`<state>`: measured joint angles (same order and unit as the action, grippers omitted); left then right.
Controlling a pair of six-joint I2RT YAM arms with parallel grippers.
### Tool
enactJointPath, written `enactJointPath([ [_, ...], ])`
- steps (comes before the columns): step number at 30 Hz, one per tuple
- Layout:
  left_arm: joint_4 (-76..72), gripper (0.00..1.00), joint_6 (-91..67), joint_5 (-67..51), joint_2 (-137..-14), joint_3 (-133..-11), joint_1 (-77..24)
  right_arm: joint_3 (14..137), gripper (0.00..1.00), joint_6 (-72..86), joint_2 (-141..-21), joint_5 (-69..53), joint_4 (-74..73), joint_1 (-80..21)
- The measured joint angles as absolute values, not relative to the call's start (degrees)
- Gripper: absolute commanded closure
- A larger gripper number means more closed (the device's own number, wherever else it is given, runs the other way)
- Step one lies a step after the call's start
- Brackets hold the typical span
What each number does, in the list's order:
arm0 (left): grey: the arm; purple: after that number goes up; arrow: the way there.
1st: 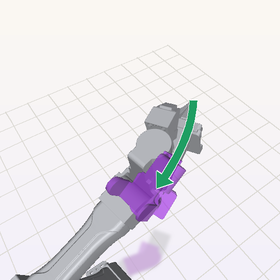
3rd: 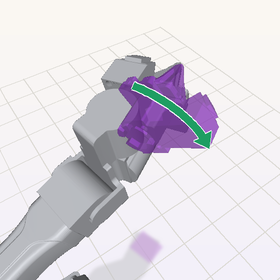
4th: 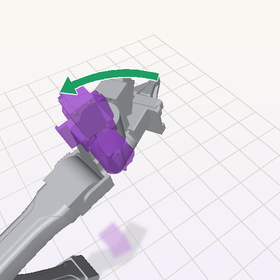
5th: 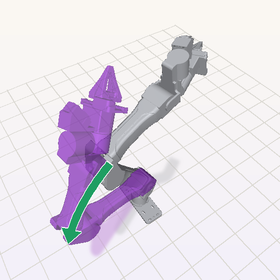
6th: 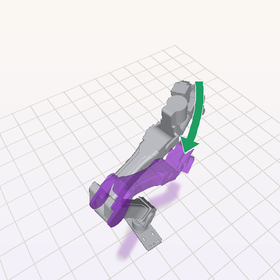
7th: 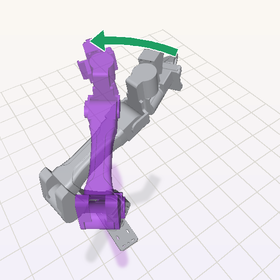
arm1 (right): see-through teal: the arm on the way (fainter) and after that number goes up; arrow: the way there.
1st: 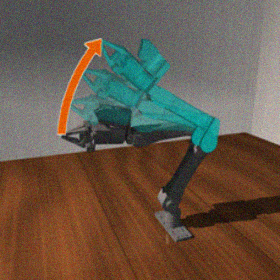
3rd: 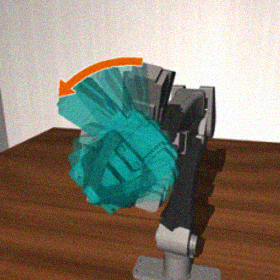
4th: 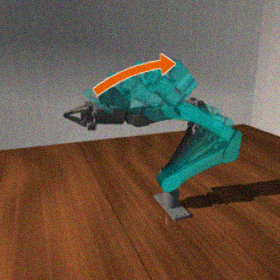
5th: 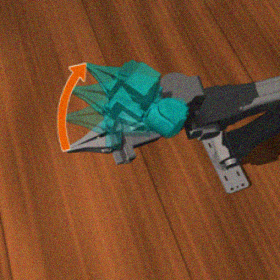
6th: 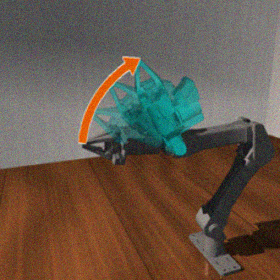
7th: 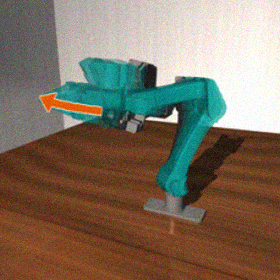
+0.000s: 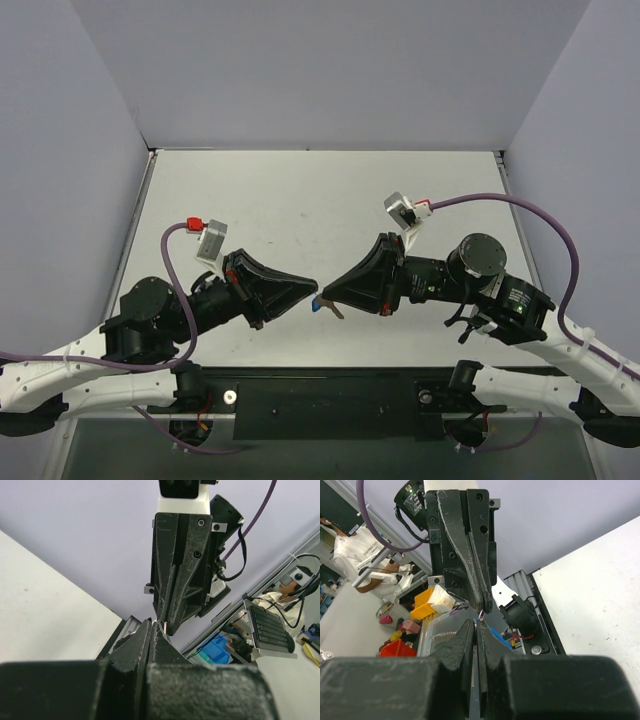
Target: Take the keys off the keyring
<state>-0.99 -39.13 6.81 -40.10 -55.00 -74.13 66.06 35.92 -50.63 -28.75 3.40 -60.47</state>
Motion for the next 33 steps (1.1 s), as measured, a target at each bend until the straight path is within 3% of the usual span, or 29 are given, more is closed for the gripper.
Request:
enactJointPath([
  [14,15.8,1.00,-34.3,1.8,-43.5,-66.0,-74.1,75.9,1.00,31.6,-57.8,-39.2,-7.5,-59.4],
  [33,27.7,1.00,-29.3,-5.6,-47.6,-71.4,-73.7,77.0,1.00,28.5,-60.6,-46.5,-16.4,-58.5],
])
